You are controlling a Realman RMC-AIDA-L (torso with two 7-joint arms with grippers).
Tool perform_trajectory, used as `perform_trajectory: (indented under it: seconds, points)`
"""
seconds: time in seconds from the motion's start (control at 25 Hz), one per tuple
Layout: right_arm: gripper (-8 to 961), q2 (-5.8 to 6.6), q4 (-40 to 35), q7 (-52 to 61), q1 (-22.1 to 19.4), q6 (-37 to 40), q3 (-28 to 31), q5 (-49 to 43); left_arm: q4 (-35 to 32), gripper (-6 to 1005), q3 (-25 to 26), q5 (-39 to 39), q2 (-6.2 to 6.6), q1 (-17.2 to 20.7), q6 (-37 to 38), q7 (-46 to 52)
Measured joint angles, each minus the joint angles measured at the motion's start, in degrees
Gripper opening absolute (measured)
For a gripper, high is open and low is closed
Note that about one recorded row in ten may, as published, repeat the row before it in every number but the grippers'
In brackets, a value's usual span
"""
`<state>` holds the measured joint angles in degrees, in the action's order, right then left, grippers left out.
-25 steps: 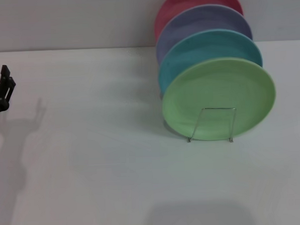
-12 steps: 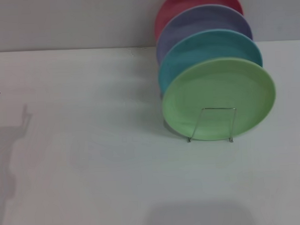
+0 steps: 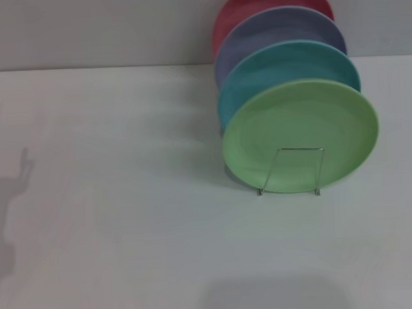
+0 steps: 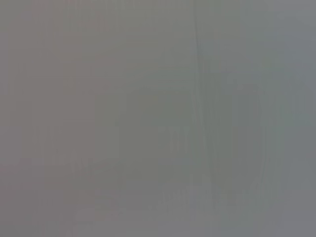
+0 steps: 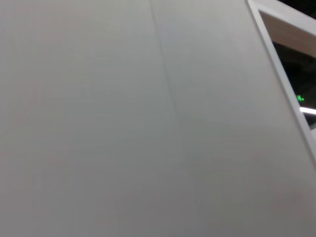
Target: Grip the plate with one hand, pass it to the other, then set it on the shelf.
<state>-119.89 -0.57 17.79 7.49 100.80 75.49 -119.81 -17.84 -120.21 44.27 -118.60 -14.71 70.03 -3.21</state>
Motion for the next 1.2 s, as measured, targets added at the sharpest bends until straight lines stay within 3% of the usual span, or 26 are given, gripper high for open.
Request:
perform_trajectory:
  seconds: [1.2]
  points:
    - [835,0.01,1.3,1.0,-2.2,-2.5,-0.3,0.1,2.9,819,0.4,0.1,-0.47,-1.6,-0.8,0.0]
